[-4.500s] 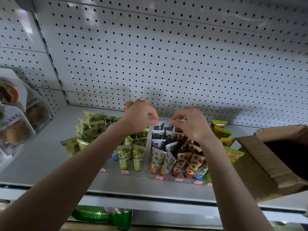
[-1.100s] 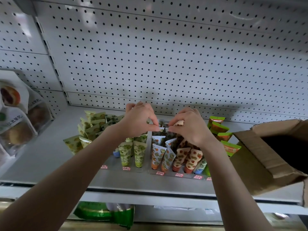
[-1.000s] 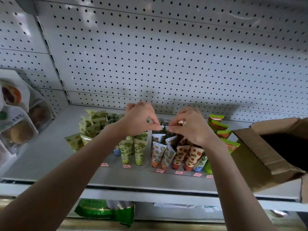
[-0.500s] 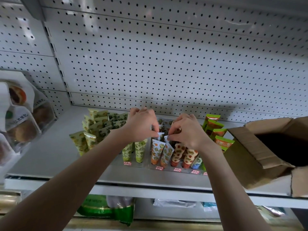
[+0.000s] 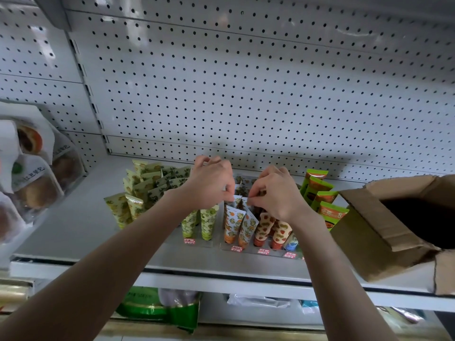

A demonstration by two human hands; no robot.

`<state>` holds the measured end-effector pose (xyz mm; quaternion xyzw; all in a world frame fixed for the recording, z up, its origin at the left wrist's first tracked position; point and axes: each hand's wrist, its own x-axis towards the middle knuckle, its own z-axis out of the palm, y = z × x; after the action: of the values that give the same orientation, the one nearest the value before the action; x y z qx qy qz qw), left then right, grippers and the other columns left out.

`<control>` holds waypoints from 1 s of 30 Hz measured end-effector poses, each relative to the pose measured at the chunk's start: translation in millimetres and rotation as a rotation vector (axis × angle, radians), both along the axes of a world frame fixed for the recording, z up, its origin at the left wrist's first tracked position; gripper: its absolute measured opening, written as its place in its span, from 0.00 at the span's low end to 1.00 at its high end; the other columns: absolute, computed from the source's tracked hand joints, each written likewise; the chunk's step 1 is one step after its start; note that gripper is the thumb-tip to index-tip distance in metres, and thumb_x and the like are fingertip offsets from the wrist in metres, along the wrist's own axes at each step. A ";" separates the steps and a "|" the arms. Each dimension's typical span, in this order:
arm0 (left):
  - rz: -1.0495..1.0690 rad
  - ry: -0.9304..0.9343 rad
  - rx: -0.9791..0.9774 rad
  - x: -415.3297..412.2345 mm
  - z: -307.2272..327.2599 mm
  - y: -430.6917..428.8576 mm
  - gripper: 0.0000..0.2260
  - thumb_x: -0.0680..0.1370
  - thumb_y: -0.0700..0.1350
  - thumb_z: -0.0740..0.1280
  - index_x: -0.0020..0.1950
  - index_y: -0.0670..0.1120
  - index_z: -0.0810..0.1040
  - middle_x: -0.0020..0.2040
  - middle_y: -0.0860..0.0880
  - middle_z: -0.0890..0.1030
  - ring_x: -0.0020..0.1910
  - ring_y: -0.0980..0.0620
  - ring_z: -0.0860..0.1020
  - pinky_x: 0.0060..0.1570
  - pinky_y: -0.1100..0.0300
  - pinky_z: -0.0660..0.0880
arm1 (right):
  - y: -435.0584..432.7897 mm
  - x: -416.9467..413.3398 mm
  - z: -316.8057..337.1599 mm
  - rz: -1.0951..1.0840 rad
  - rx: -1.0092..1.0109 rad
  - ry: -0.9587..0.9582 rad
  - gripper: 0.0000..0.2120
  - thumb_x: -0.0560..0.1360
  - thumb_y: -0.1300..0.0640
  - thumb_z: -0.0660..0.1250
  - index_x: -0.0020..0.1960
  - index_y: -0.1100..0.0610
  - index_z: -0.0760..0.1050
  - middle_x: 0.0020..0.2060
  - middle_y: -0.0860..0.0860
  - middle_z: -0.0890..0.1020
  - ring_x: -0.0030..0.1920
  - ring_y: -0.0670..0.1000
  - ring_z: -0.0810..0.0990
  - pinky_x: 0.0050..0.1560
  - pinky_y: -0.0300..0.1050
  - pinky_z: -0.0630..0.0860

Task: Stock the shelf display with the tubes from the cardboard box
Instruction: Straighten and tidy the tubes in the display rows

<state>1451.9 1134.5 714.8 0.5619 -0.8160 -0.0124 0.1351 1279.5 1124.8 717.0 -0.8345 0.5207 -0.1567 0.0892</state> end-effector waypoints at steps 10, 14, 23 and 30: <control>0.004 0.020 0.006 -0.2 -1.1 -0.6 0.07 0.73 0.53 0.69 0.44 0.51 0.83 0.50 0.56 0.71 0.55 0.55 0.64 0.61 0.56 0.49 | -1.1 -0.3 -1.1 -0.006 0.000 -0.001 0.02 0.70 0.53 0.72 0.42 0.51 0.83 0.49 0.48 0.71 0.51 0.48 0.60 0.54 0.43 0.62; 0.008 0.032 0.007 1.0 -1.2 -0.5 0.06 0.73 0.53 0.69 0.44 0.53 0.83 0.50 0.56 0.71 0.55 0.55 0.65 0.61 0.55 0.50 | -1.3 0.7 -0.2 -0.012 -0.001 -0.004 0.02 0.70 0.53 0.72 0.42 0.51 0.83 0.50 0.49 0.72 0.51 0.48 0.61 0.53 0.43 0.62; 0.012 0.047 0.001 1.3 -3.1 -0.4 0.07 0.72 0.54 0.69 0.44 0.53 0.83 0.48 0.57 0.68 0.55 0.55 0.65 0.61 0.55 0.51 | 1.6 1.7 0.5 -0.008 0.004 0.011 0.02 0.70 0.53 0.72 0.42 0.51 0.83 0.51 0.49 0.73 0.52 0.49 0.62 0.53 0.42 0.61; 0.021 0.060 0.000 2.1 -4.3 1.7 0.08 0.72 0.55 0.70 0.46 0.53 0.83 0.50 0.57 0.69 0.55 0.56 0.64 0.61 0.56 0.50 | 4.2 0.7 2.0 -0.016 0.016 0.000 0.03 0.70 0.52 0.72 0.43 0.50 0.82 0.50 0.50 0.73 0.52 0.49 0.62 0.50 0.41 0.59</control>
<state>1454.0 1136.2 710.5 0.5697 -0.8057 -0.0277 0.1598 1280.1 1129.1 719.0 -0.8295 0.5286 -0.1535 0.0947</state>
